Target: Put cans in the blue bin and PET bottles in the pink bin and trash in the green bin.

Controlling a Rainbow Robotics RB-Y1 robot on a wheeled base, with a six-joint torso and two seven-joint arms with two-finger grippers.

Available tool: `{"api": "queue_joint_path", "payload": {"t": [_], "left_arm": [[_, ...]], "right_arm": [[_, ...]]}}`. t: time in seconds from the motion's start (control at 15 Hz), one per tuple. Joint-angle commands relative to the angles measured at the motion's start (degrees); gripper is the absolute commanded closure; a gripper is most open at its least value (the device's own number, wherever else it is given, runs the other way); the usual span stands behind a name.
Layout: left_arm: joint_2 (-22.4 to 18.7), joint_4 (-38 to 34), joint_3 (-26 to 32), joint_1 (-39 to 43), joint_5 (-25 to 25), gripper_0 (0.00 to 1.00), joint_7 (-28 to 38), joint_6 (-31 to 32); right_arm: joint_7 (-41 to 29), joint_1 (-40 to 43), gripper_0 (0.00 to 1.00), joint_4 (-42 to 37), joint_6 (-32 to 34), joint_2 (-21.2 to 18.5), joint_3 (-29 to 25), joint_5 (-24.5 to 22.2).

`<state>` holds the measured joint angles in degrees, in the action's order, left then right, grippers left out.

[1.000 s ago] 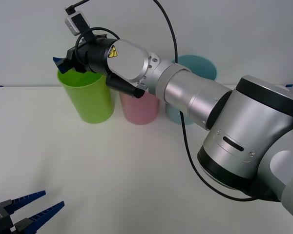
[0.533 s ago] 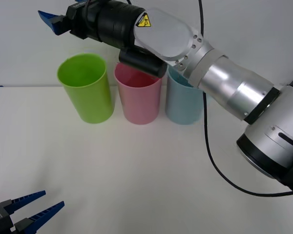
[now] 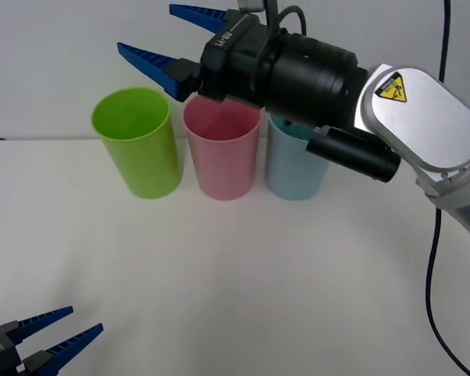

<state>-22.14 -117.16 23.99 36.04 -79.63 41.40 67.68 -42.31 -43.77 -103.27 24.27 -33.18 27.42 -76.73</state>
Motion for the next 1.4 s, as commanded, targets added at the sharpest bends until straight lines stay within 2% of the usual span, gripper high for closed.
{"api": "queue_joint_path", "payload": {"t": [0.07, 0.2, 0.33, 0.53, 0.6, 1.07, 1.4], "left_arm": [[0.0, 0.0, 0.0, 0.0, 0.0, 0.0, 0.0, 0.0], [0.0, 0.0, 0.0, 0.0, 0.0, 0.0, 0.0, 0.0], [0.0, 0.0, 0.0, 0.0, 0.0, 0.0, 0.0, 0.0], [0.0, 0.0, 0.0, 0.0, 0.0, 0.0, 0.0, 0.0], [0.0, 0.0, 0.0, 0.0, 0.0, 0.0, 0.0, 0.0], [0.0, 0.0, 0.0, 0.0, 0.0, 0.0, 0.0, 0.0], [0.0, 0.0, 0.0, 0.0, 0.0, 0.0, 0.0, 0.0]], "right_arm": [[0.4, 13.2, 0.0, -8.6, 14.0, 3.1, -12.0, -6.4], [0.9, 21.4, 0.0, -13.5, 24.2, 6.6, -19.2, -10.9], [1.8, 27.1, 0.0, -16.5, 30.5, 7.9, -22.9, -12.5], [3.8, 35.2, 0.0, -20.5, 36.7, 7.9, -27.5, -14.5], [6.7, 38.3, 0.0, -20.8, 38.5, 7.9, -29.1, -14.5], [18.0, 52.7, 0.0, -20.8, 42.7, 7.7, -35.9, -15.4], [19.8, 57.1, 0.0, -20.7, 47.2, 7.5, -40.3, -17.0]]}}
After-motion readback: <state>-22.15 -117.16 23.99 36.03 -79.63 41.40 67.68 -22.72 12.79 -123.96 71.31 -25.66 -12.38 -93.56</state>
